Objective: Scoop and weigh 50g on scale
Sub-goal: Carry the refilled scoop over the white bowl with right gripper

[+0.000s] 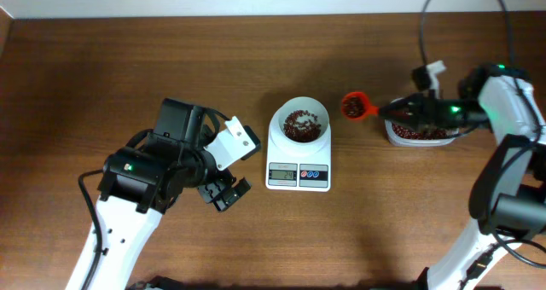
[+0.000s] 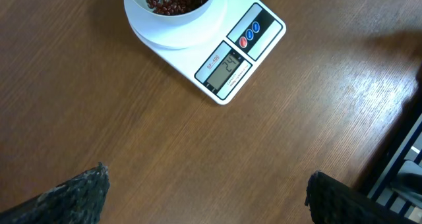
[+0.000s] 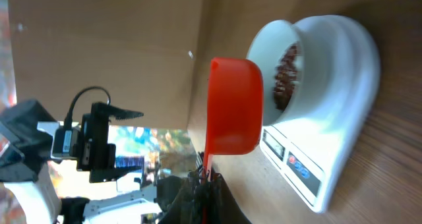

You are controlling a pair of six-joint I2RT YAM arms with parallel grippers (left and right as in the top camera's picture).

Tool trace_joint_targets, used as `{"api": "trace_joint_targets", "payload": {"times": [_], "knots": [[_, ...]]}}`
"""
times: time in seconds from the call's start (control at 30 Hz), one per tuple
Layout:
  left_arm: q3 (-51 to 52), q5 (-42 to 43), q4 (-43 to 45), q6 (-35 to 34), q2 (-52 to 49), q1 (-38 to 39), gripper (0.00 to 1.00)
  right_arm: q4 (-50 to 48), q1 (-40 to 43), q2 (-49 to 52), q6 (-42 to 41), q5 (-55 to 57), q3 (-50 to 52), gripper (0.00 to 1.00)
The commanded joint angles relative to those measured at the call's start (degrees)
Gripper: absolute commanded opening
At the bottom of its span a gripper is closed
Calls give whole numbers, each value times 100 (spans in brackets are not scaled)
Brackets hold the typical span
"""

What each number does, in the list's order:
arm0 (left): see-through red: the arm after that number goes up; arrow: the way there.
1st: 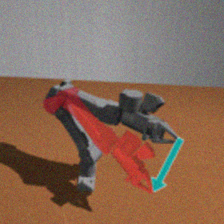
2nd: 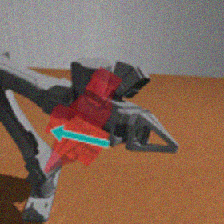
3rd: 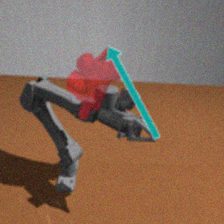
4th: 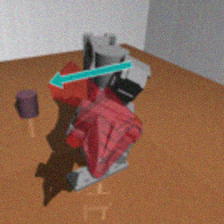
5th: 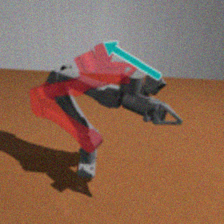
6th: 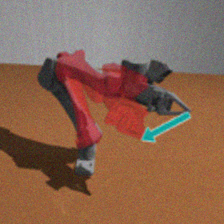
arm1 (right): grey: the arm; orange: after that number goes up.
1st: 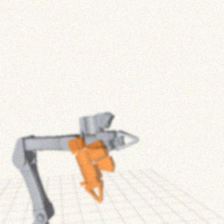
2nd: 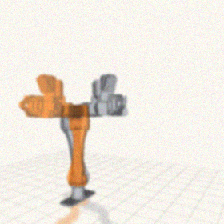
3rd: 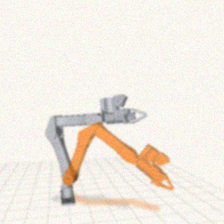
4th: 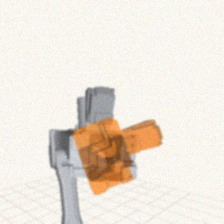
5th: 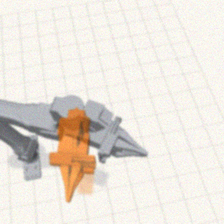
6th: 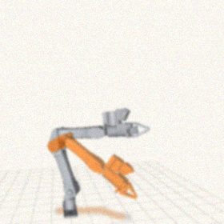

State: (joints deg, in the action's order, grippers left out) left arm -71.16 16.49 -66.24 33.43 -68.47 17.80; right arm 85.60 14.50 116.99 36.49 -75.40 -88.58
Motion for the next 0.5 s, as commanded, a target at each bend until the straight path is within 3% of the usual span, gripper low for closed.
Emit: {"api": "trace_joint_targets", "payload": {"times": [0.0,0.47], "knots": [[-85,20,11,90,22,-35,99,-229,-496,70,122,-415,39,4],[-85,22,11,90,22,-35,99,-1886,-1296,70,92,44,39,4]]}}
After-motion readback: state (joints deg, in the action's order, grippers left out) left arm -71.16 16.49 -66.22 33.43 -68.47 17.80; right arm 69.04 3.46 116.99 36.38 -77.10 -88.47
